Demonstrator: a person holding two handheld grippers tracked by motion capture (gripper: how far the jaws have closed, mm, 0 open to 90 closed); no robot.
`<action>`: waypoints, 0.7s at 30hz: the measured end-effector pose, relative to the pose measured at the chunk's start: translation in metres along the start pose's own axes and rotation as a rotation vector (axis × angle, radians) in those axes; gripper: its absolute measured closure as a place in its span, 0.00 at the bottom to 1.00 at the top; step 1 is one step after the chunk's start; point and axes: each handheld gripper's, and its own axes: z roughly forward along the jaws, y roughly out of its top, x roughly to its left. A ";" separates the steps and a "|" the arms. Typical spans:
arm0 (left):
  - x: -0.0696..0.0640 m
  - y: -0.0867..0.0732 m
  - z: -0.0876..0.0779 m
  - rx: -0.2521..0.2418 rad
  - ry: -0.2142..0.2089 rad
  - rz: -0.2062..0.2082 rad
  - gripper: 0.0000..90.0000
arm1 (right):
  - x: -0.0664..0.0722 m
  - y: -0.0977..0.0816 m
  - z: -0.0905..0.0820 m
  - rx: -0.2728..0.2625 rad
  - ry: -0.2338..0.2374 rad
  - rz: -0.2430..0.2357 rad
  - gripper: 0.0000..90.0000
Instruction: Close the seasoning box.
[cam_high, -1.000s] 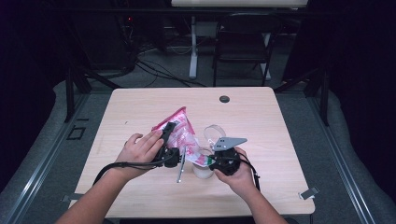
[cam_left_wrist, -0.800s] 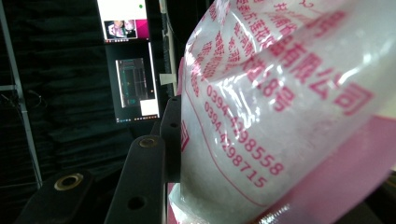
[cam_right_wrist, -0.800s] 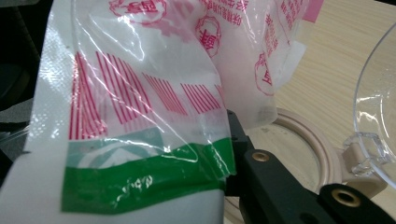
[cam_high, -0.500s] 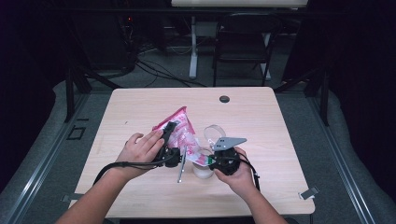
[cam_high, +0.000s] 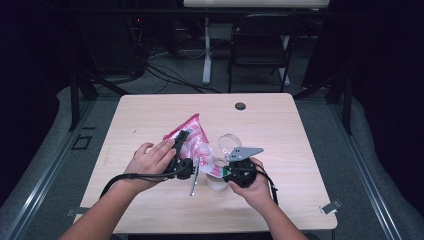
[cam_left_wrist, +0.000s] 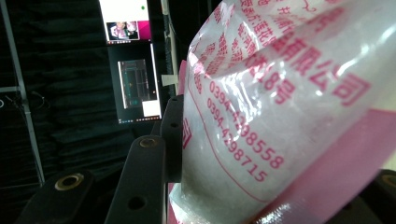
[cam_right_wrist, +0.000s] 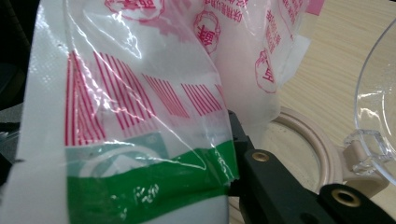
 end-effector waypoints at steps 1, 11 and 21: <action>0.000 0.000 -0.001 0.006 -0.005 0.002 0.74 | 0.000 0.000 0.000 0.003 0.000 -0.002 1.00; 0.001 0.001 -0.001 0.008 -0.011 -0.002 0.74 | 0.000 0.000 0.000 -0.001 -0.001 0.001 1.00; 0.003 0.002 -0.002 0.001 -0.002 0.010 0.74 | 0.000 0.000 0.000 0.001 0.001 -0.002 1.00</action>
